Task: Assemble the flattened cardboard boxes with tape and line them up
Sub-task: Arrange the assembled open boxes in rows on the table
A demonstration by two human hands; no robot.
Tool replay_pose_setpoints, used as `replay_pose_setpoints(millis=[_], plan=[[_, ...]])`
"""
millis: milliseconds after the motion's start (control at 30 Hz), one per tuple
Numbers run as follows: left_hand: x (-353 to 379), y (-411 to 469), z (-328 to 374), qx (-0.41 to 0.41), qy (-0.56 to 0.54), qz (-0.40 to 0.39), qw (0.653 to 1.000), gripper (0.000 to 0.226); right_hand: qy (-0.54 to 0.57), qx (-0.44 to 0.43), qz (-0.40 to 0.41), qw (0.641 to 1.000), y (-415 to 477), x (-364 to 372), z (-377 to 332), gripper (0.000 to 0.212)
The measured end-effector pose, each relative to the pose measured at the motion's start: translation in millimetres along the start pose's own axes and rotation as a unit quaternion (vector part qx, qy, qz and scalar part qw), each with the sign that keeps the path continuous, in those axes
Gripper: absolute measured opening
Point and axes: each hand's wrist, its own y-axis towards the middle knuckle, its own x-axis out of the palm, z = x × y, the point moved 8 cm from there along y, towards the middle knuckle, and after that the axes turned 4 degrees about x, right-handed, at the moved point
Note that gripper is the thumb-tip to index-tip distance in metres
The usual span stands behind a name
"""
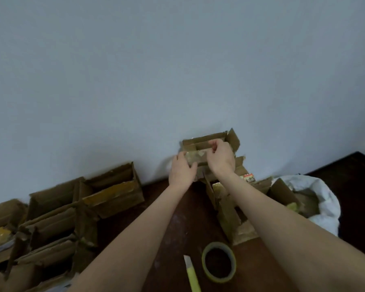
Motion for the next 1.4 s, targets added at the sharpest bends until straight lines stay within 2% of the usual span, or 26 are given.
replay_pose_setpoints(millis=[133, 233, 300, 400, 467, 633, 800, 867, 933, 1000, 1067, 1200, 1300, 1400], plan=[[11, 9, 3, -0.060, -0.045, 0.015, 0.997, 0.067, 0.006, 0.090, 0.037, 0.995, 25, -34, 41, 0.047], [17, 22, -4, -0.097, -0.070, 0.006, 0.993, 0.069, 0.044, 0.162, 0.003, 0.986, 40, -30, 65, 0.062], [24, 29, -12, -0.123, -0.111, -0.011, 0.986, 0.068, 0.059, 0.185, -0.033, 0.980, 50, -19, 75, 0.058], [35, 30, -22, -0.151, -0.194, -0.030, 0.969, 0.046, 0.046, 0.163, -0.043, 0.985, 60, -9, 79, 0.038], [34, 30, -33, -0.177, -0.214, 0.004, 0.961, 0.031, 0.044, 0.164, -0.029, 0.985, 61, -11, 77, 0.031], [5, 27, -50, -0.212, -0.267, 0.104, 0.934, 0.025, 0.057, 0.169, 0.005, 0.984, 56, -14, 58, 0.022], [-36, 17, -63, -0.223, -0.304, 0.145, 0.915, 0.028, 0.000, 0.110, -0.025, 0.994, 44, -8, 19, 0.030], [-50, 6, -66, -0.221, -0.298, 0.138, 0.918, 0.022, -0.016, 0.100, -0.034, 0.994, 40, -4, 10, 0.037], [-63, -4, -67, -0.192, -0.294, 0.119, 0.929, 0.007, -0.009, 0.100, -0.039, 0.994, 32, 1, 3, 0.039], [-76, -12, -71, -0.154, -0.292, 0.094, 0.939, 0.042, 0.004, 0.106, -0.048, 0.993, 22, 10, 0, 0.038], [-89, -20, -78, -0.129, -0.254, 0.068, 0.956, 0.066, 0.008, 0.102, -0.059, 0.993, 9, 20, -7, 0.036], [-106, -33, -105, -0.166, -0.121, 0.056, 0.977, 0.085, -0.021, 0.061, -0.078, 0.995, -19, 40, -29, 0.035], [-105, -40, -123, -0.231, -0.079, 0.028, 0.969, 0.107, -0.032, 0.041, -0.076, 0.996, -32, 44, -38, 0.035], [-101, -47, -124, -0.265, -0.049, -0.015, 0.963, 0.111, -0.036, 0.035, -0.069, 0.996, -39, 37, -44, 0.034]])
